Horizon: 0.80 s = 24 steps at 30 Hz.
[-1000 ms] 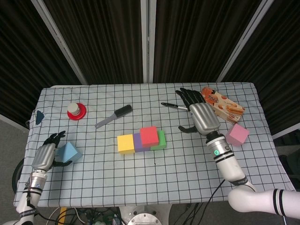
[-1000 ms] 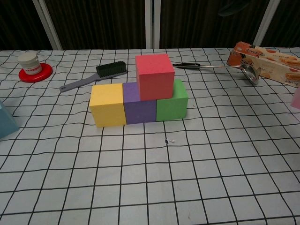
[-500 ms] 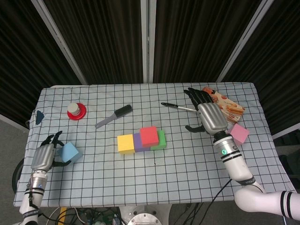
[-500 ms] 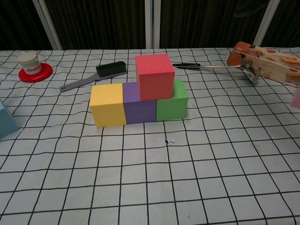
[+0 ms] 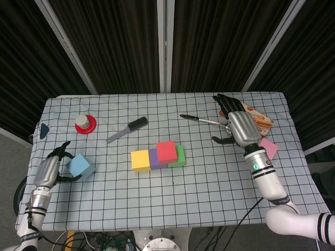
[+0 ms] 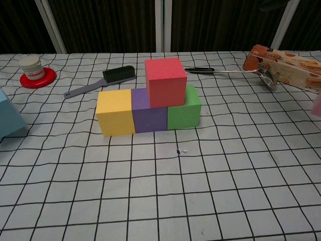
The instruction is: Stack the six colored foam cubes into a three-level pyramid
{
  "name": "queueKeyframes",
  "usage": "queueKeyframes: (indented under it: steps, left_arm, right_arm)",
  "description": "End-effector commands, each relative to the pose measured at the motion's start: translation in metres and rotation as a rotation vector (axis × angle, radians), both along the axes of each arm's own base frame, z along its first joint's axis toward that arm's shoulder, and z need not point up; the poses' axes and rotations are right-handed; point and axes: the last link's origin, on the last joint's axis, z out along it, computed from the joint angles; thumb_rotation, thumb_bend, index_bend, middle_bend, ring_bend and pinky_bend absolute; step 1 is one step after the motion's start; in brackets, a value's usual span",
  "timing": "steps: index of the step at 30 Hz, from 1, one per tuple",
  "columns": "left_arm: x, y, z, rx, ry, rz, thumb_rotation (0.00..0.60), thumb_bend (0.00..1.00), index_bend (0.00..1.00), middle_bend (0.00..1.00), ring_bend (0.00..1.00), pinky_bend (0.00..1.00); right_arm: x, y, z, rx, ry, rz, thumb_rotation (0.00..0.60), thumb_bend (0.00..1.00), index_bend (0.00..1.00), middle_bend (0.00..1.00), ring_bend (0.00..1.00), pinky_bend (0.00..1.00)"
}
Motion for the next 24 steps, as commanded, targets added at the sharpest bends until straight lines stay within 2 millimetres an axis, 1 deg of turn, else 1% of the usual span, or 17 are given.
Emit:
queueKeyframes:
  steps: [1,4,5,8,9,14,17,20,24]
  left_arm:
    - [0.012,0.011,0.019,0.025,-0.034,-0.11,0.6,0.06,0.06,0.41,0.11,0.16]
    - [0.025,0.023,0.026,0.024,-0.031,-0.25,0.6,0.05,0.06,0.41,0.11,0.17]
    - [0.03,0.029,0.027,0.011,-0.029,-0.303,0.6,0.05,0.06,0.41,0.11,0.19]
    - [0.042,0.044,0.027,-0.03,-0.06,-0.373,0.6,0.05,0.06,0.41,0.14,0.3]
    - [0.047,0.048,0.026,-0.04,-0.067,-0.393,0.6,0.06,0.06,0.42,0.15,0.32]
    - [0.08,0.068,0.021,-0.109,-0.067,-0.492,0.6,0.06,0.06,0.43,0.16,0.32]
    - [0.097,0.077,0.018,-0.137,-0.049,-0.516,0.6,0.06,0.06,0.43,0.16,0.32]
    - [0.111,0.082,0.012,-0.163,-0.059,-0.515,0.6,0.06,0.06,0.44,0.15,0.32]
    - [0.122,0.084,0.003,-0.194,-0.056,-0.497,0.6,0.06,0.06,0.44,0.16,0.32]
  right_arm:
    - [0.0,0.0,0.005,-0.014,-0.01,-0.001,0.6,0.06,0.0,0.02,0.0,0.0]
    - [-0.004,0.001,0.011,-0.034,-0.026,-0.009,0.6,0.06,0.0,0.02,0.0,0.0]
    - [-0.006,0.002,0.013,-0.039,-0.03,-0.016,0.6,0.06,0.0,0.02,0.0,0.0]
    - [-0.013,0.004,0.016,-0.042,-0.035,-0.033,0.6,0.06,0.0,0.02,0.0,0.0]
    - [-0.015,0.004,0.017,-0.044,-0.036,-0.038,0.6,0.06,0.0,0.02,0.0,0.0]
    - [-0.023,0.006,0.026,-0.087,-0.077,-0.052,0.6,0.06,0.0,0.01,0.0,0.0]
    - [-0.027,0.005,0.03,-0.102,-0.089,-0.061,0.6,0.06,0.0,0.01,0.0,0.0]
    - [-0.031,0.006,0.032,-0.106,-0.091,-0.073,0.6,0.06,0.0,0.01,0.0,0.0]
    - [-0.036,0.007,0.033,-0.104,-0.104,-0.082,0.6,0.06,0.0,0.01,0.0,0.0]
